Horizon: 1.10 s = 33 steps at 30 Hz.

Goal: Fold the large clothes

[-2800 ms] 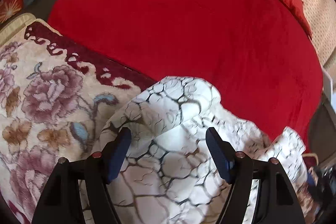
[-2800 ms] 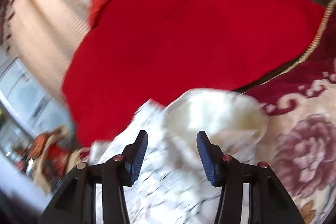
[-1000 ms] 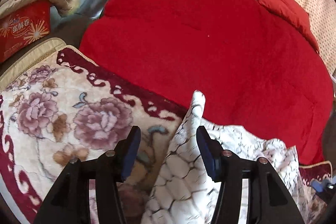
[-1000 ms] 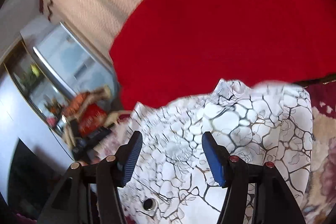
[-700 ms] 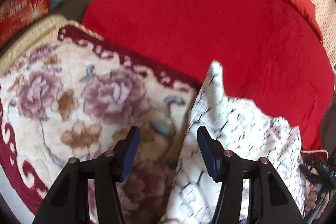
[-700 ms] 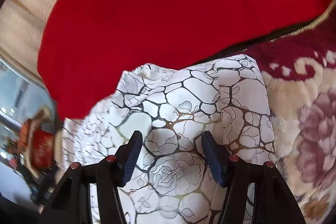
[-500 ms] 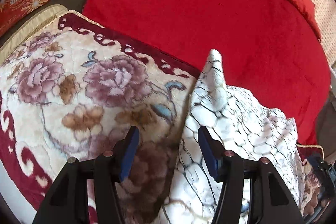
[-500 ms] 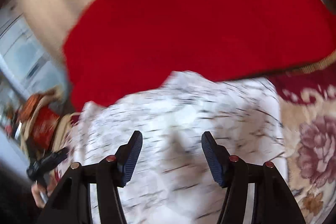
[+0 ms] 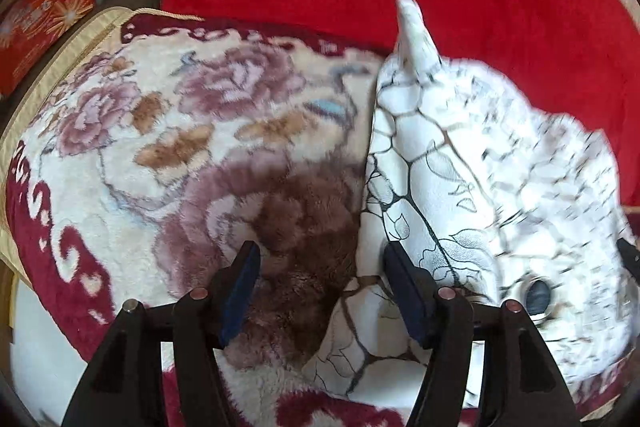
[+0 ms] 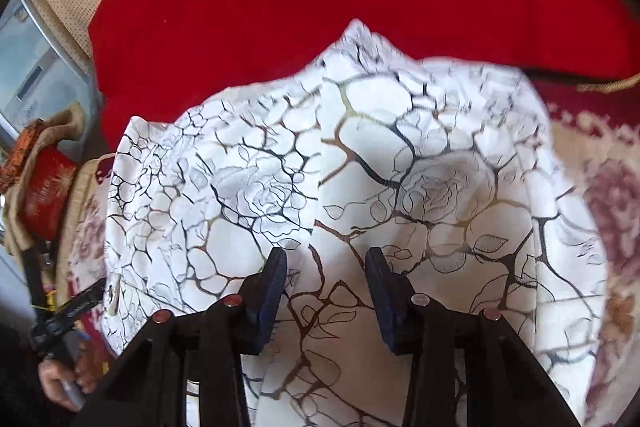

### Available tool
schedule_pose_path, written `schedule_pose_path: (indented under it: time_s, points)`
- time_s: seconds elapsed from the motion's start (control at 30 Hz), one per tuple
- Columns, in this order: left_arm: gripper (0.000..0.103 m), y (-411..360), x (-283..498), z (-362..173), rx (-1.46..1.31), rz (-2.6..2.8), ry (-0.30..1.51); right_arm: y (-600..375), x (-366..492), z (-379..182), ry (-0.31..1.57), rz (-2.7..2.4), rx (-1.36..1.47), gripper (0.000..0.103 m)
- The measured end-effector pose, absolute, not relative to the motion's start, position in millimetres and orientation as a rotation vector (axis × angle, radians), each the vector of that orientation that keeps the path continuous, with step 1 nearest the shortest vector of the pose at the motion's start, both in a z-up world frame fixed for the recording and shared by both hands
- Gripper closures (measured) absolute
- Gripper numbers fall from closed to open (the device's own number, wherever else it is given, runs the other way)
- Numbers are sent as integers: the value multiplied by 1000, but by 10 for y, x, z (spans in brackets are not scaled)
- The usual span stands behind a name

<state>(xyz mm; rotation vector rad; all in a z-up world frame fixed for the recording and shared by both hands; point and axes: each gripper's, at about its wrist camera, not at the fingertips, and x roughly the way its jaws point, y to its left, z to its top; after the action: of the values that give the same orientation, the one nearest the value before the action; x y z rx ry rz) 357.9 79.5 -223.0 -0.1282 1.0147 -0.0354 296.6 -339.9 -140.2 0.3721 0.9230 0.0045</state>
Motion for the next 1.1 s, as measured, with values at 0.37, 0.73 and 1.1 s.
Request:
schedule_pose_path:
  time_s: [0.37,0.73,1.1]
  points:
    - [37,1065,2993,-2134,-455,-138,965,-2141,3346,-1276,908,253,251,58]
    - [27,764,3014,-2352,-554,-293,1009,-2155,3384,-1578,1017,251,312,59]
    - [49,1086,2800,-2405,-840,-230,881,-2437,3294,-1752,1033,261,311,61]
